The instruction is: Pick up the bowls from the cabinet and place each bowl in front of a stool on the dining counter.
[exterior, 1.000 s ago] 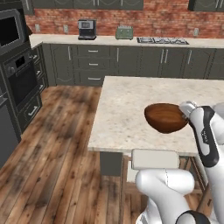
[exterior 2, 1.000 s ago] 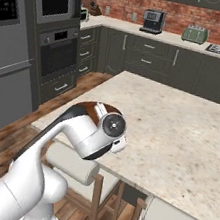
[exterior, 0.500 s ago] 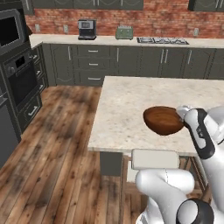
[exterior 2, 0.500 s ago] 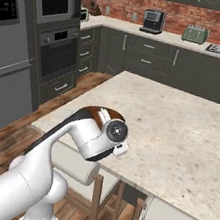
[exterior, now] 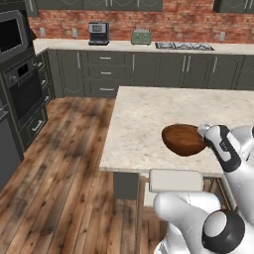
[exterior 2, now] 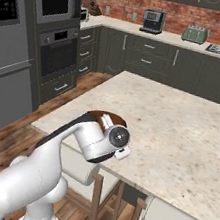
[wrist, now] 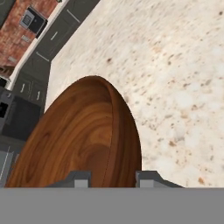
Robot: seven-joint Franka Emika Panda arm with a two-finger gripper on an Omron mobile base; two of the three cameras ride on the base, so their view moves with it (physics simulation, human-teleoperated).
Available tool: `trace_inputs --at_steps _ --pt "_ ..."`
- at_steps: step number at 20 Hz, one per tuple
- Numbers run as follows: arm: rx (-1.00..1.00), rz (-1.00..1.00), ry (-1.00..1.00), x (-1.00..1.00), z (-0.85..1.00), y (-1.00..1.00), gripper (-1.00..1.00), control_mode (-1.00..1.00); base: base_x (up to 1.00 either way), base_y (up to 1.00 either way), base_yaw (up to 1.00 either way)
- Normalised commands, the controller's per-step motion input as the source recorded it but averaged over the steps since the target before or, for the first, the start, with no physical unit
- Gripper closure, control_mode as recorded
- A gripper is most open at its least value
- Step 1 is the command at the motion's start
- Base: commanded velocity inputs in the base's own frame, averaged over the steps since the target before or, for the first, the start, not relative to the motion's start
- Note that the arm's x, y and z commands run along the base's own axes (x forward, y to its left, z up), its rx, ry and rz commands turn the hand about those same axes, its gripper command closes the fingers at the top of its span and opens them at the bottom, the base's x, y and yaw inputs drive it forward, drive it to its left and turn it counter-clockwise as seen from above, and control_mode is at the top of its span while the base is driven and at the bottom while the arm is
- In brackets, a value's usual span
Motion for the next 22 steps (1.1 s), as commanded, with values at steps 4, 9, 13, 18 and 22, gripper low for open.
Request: trace_inputs --at_steps 4,9,13,18,22 --pt "0.0 0.0 0.0 0.17 -0.25 -0.11 1.0 -1.0 0.0 0.0 0.0" --pt "0.0 0.0 0.0 0.16 -0.23 -0.1 1.0 -1.0 0.0 0.0 0.0" --pt "0.0 0.0 0.0 0.16 -0.22 -0.1 1.0 -1.0 0.0 0.0 0.0" --pt "0.0 0.0 0.0 0.12 -0.2 -0.13 1.0 -1.0 0.0 0.0 0.0" --pt "0.0 0.0 0.0 0.14 -0.2 -0.07 1.0 -1.0 0.0 0.0 0.0"
